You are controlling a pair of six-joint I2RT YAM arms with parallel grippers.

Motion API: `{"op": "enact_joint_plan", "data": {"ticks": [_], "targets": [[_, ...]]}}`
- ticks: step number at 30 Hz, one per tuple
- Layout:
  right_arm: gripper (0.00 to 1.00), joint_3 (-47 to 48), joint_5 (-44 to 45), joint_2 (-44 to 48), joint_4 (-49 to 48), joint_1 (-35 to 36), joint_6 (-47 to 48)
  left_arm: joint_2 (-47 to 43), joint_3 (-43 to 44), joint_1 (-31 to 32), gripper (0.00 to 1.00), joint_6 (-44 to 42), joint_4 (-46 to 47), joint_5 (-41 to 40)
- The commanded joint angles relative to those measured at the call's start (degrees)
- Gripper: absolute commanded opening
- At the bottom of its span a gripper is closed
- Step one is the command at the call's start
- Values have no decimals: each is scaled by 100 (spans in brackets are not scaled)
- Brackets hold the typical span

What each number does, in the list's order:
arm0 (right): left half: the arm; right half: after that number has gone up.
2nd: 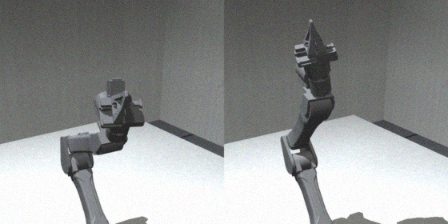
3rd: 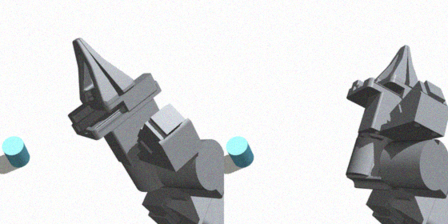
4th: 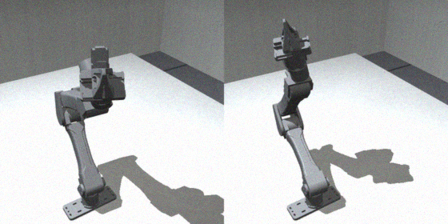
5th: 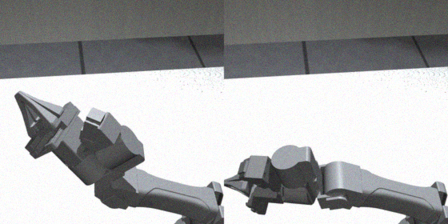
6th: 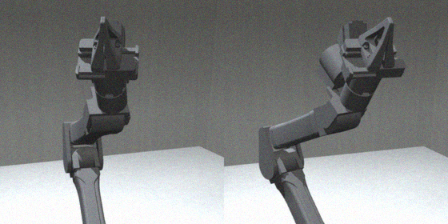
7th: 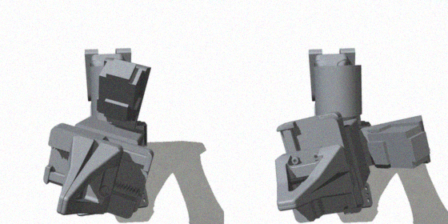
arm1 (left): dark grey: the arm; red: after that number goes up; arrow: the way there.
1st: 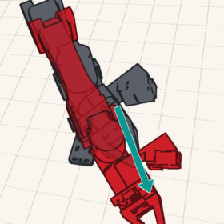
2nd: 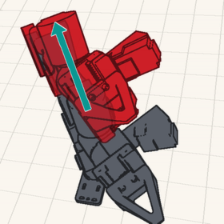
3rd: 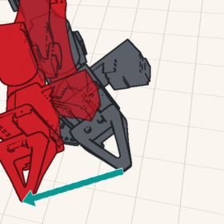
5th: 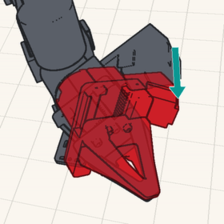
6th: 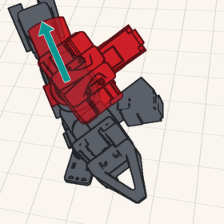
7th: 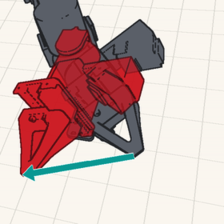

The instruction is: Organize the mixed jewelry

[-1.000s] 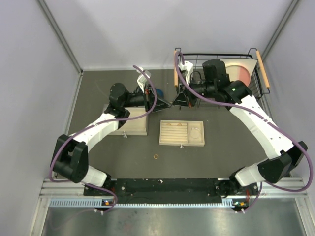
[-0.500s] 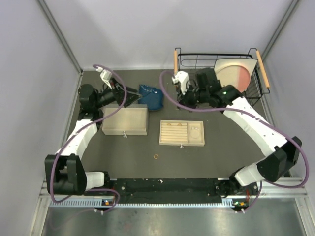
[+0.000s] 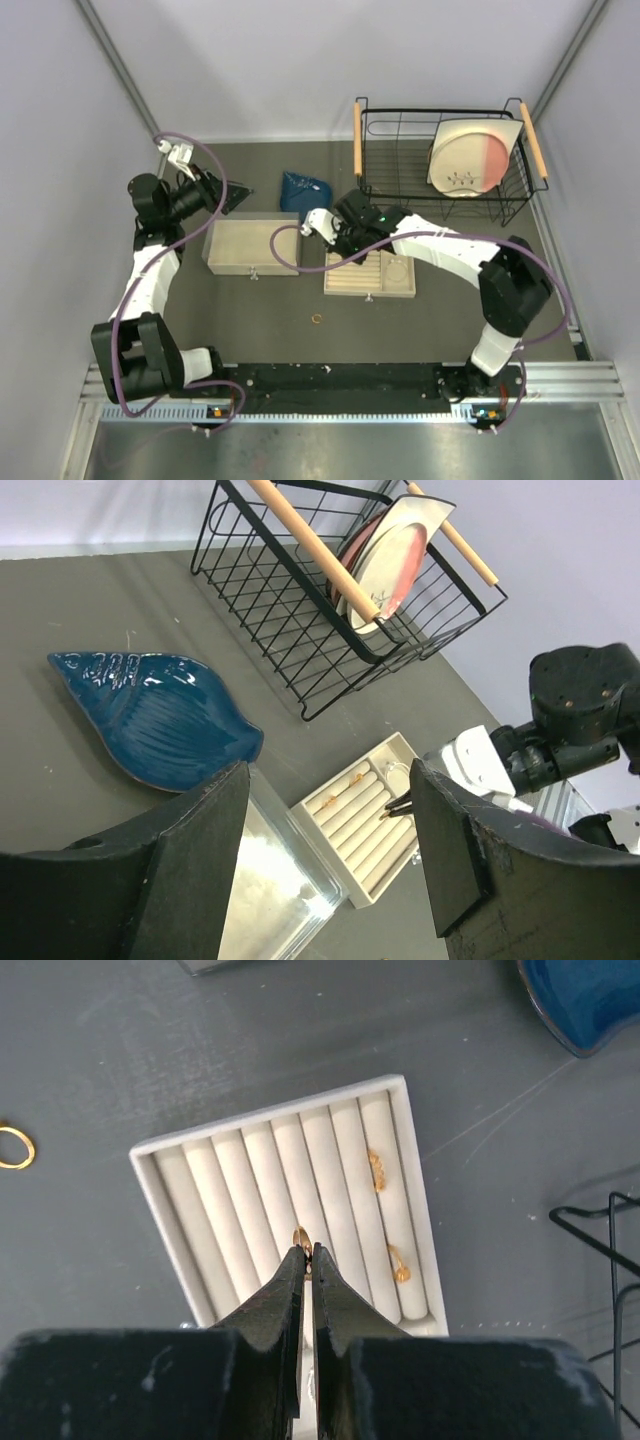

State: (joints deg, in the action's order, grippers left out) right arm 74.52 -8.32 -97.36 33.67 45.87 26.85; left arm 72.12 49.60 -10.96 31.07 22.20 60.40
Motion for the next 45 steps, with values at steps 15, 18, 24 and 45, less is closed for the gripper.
{"op": "enact_joint_plan", "data": {"ticks": [15, 18, 24, 45], "targets": [[0, -307, 585, -679, -1117, 353, 576, 39, 23, -257, 69, -198, -22, 200], [0, -394, 612, -705, -1196, 361, 602, 65, 5, -266, 69, -180, -5, 217], [0, -482, 664, -775, -1301, 370, 637, 83, -21, -284, 68, -127, 57, 244], [0, -640, 779, -784, -1416, 414, 725, 198, -197, -345, 67, 92, 320, 411]]}}
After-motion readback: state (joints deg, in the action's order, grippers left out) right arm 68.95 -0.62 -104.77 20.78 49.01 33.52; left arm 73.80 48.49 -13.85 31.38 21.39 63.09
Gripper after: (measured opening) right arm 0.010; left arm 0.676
